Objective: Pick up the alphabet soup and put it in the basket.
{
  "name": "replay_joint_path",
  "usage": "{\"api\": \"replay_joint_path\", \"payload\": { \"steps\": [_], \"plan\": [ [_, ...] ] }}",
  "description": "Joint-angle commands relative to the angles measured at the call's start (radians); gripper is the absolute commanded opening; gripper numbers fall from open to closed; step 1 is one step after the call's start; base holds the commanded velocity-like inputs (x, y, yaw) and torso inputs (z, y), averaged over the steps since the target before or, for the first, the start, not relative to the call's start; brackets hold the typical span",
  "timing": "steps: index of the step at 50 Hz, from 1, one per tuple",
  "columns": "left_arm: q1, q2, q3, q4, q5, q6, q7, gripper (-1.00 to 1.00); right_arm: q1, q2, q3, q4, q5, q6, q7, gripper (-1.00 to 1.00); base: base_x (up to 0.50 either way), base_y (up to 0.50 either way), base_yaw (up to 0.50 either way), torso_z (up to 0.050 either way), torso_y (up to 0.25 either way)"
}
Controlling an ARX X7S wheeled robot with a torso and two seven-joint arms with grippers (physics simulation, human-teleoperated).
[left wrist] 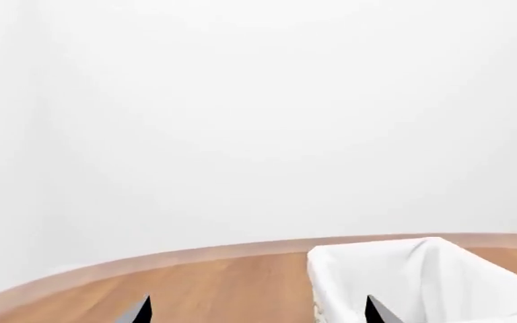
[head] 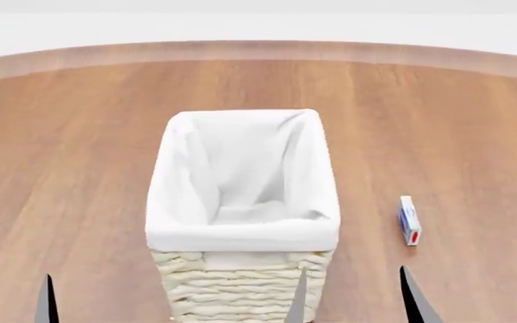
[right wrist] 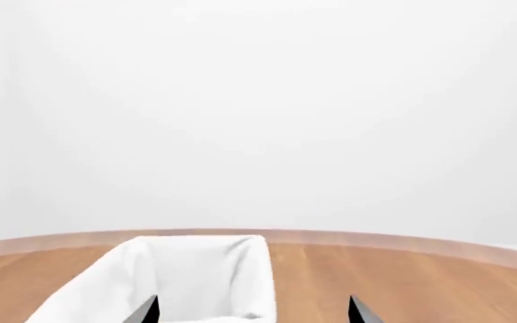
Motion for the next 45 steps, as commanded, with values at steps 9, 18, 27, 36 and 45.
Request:
{"api": "replay_joint_path", "payload": {
  "steps": [9,18,27,36,45],
  "plan": [
    [-0.003,-0.016,0.012,-0.003,-0.005,-0.002,-0.016,1.0,0.004,0.016,-0.013,0.007,0.002,0.003,0.021,1.0,0.0,0.5,0.0,0.0,0.0],
    [-0.008,-0.022,0.018,-0.01,-0.008,-0.004,-0.022,1.0,0.001,0.02,-0.011,0.016,0.027,-0.013,0.019,1.0,0.0,0.29,0.0,0.0,0.0],
    [-0.017,-0.026,0.022,-0.031,-0.011,0.0,-0.029,1.0,0.007,0.072,-0.019,-0.078,-0.008,0.045,0.019,1.0,0.0,0.0,0.0,0.0,0.0],
    [-0.047,-0.022,0.023,-0.104,-0.016,0.017,-0.04,1.0,-0.091,0.182,0.19,-0.113,0.143,0.035,-0.04,1.0,0.0,0.0,0.0,0.0,0.0],
    [-0.057,-0.025,0.029,-0.144,-0.018,0.034,-0.047,1.0,-0.271,0.205,0.376,0.009,0.253,-0.154,-0.143,1.0,0.0,0.0,0.0,0.0,0.0]
  ]
}}
